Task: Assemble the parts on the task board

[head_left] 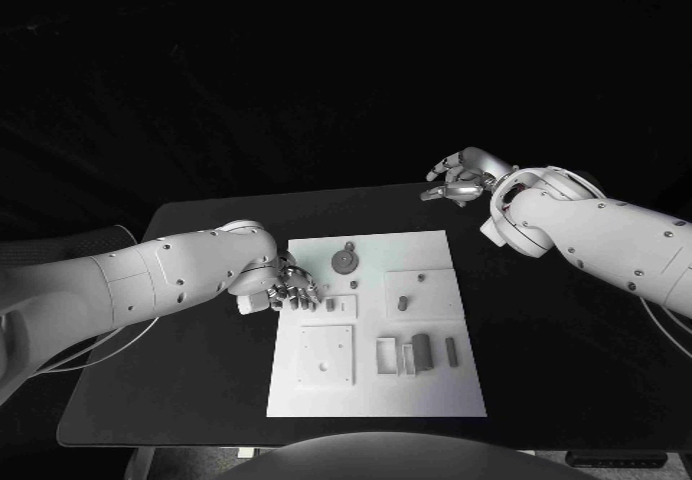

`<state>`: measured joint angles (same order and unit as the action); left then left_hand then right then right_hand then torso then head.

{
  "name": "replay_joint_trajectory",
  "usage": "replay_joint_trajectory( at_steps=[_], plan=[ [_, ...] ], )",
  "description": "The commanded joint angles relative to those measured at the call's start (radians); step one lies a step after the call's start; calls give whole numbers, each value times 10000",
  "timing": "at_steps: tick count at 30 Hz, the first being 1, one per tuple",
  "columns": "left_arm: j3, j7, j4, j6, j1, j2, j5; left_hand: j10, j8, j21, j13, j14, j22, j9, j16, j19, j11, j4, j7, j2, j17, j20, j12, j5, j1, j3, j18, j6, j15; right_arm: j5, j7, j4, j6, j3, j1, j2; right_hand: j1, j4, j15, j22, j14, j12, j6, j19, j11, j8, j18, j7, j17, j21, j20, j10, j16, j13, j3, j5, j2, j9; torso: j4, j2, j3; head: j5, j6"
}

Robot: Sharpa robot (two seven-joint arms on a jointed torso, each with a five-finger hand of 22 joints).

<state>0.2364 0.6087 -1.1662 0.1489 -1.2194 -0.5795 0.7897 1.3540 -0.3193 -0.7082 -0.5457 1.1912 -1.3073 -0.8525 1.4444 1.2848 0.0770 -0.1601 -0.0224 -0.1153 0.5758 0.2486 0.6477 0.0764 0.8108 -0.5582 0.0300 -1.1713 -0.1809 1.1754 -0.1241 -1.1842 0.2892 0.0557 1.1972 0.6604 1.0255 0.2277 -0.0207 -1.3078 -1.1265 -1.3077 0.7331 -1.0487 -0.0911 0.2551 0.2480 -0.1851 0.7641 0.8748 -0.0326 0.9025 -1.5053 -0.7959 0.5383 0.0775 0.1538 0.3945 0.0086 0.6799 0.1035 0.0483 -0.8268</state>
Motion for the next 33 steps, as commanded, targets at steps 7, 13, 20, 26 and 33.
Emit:
replay_joint_trajectory(
  at_steps=[7, 13, 20, 26, 33],
  plan=[
    [-3, -214, -97, 34, 2, -24, -65, -49, 25, -55, -4, -71, -219, -21, -16, -62, 26, -96, -13, -36, 16, -10, 44, 57, 77, 38, 160, -55, -28, 74, 43, -3, -109, 4, -9, -2, -103, -61, 32, -177, 60, -68, -10, 17, 2, 48, 138, -191, -15, -52, 62, -64, -62, 17, -22, 33, 1, -11, 6, 4, -8, -10, -9],
    [-3, -257, -86, -27, 3, -11, -94, -49, 33, -64, -4, -73, -209, -27, -12, -58, 31, -30, -8, -187, 20, -13, 58, -159, -47, 74, 166, -66, -33, 74, 44, -3, -111, 4, -13, -8, -103, -62, 33, -177, 60, -70, -11, 17, 2, 48, 138, -191, -16, -52, 62, -64, -63, 19, -22, 33, 0, -12, 4, 4, -5, -9, -4],
    [-3, -274, -67, -153, 3, -2, -98, -55, 36, -81, -5, -71, -212, -40, -6, -54, 37, -135, -3, -26, 26, -6, 71, -166, 109, 7, 181, -70, -40, 74, 42, -2, -109, 4, -13, -5, -103, -63, 34, -177, 59, -72, -12, 17, 1, 49, 138, -192, -17, -52, 62, -64, -63, 21, -22, 33, 0, -12, 1, 0, 1, 0, 2],
    [-3, -251, -76, 97, 3, -2, -110, -67, 49, -107, -4, -79, -212, -59, 1, -72, 28, -542, -12, 263, 35, -27, 88, 119, 391, -37, 174, -69, -30, 74, 42, 2, -111, 4, -14, -3, -103, -63, 34, -177, 59, -73, -13, 16, 1, 50, 138, -192, -17, -52, 62, -64, -64, 23, -22, 33, -1, -13, 2, 1, 4, 3, -7],
    [-3, -232, -107, 349, 3, -18, -133, -70, 67, -137, 5, -85, -208, -73, 9, -70, 18, -949, -21, 401, 46, -45, 97, 629, 787, -167, 173, -75, -19, 74, 44, 5, -114, 4, -16, -5, -104, -65, 34, -177, 59, -75, -13, 16, 0, 51, 138, -192, -18, -52, 62, -65, -64, 25, -22, 33, -3, -13, 4, 2, 2, 2, -21]
  ],
)
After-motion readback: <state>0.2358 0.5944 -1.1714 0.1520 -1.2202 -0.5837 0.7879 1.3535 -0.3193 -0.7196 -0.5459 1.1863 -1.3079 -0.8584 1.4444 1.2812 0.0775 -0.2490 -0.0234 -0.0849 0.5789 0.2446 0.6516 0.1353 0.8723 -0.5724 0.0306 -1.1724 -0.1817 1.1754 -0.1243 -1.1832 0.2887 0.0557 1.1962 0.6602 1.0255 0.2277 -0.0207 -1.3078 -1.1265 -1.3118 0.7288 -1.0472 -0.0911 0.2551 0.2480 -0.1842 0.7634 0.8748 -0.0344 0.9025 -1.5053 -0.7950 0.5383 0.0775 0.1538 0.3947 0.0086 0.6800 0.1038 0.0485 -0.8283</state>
